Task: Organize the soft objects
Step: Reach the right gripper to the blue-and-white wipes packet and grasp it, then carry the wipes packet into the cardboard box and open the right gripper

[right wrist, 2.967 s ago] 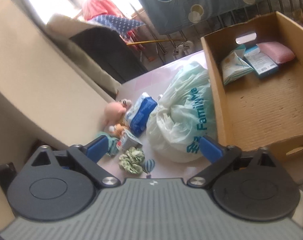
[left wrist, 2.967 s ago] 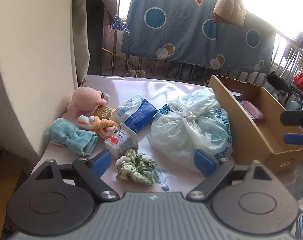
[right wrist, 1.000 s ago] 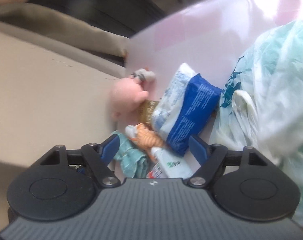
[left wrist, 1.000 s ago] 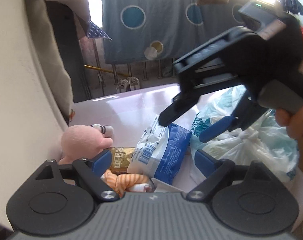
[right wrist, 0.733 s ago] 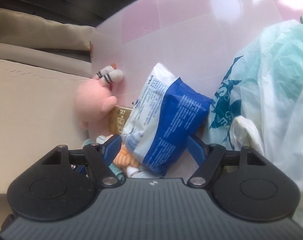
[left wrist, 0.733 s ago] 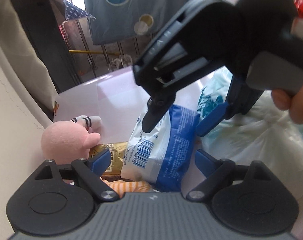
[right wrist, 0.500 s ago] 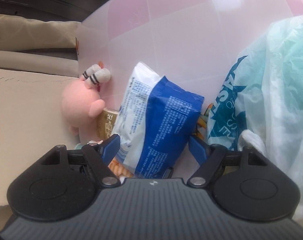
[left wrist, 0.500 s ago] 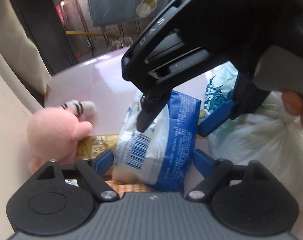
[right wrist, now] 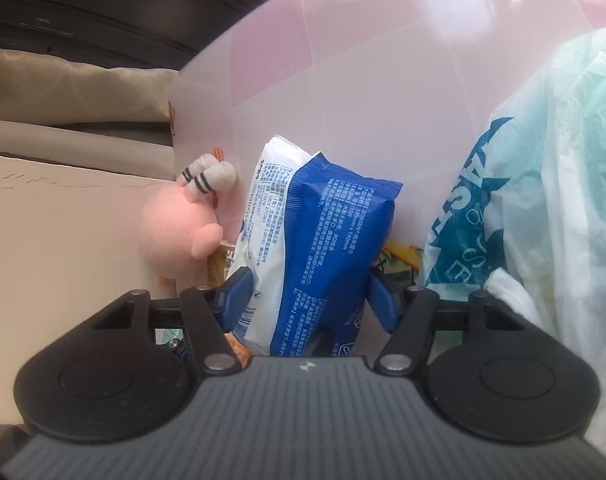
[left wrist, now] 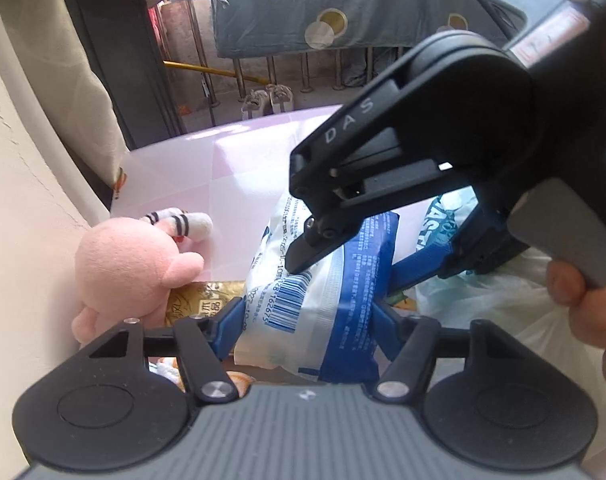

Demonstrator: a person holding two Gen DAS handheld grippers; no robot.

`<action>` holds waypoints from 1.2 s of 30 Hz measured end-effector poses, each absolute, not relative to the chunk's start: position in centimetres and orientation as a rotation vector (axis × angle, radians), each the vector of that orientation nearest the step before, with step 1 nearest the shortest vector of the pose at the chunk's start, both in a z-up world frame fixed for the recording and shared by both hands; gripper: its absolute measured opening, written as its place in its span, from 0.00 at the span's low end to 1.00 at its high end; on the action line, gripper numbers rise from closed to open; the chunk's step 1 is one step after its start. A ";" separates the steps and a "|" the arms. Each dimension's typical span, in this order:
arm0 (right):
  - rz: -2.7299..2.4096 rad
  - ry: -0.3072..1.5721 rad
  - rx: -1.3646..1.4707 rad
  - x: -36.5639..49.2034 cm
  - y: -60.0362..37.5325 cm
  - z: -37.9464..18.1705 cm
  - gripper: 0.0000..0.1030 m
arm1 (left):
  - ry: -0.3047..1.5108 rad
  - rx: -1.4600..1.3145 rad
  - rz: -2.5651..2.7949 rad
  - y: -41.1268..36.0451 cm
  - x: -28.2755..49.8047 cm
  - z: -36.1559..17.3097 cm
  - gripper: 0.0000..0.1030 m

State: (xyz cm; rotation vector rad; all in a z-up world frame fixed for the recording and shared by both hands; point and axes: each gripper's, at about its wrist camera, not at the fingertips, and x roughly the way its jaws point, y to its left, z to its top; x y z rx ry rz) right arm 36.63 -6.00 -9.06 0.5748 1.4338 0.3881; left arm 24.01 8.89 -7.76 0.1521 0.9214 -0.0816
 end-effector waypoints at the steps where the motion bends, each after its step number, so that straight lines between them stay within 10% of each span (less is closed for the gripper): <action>1: 0.393 1.427 0.580 36.5 -6.1 -8.7 0.59 | 0.914 0.154 -0.077 8.8 23.8 -7.4 0.65; 36: 0.396 1.039 0.820 21.7 -35.0 9.1 0.58 | 0.644 0.248 -0.324 -15.0 13.0 8.4 0.64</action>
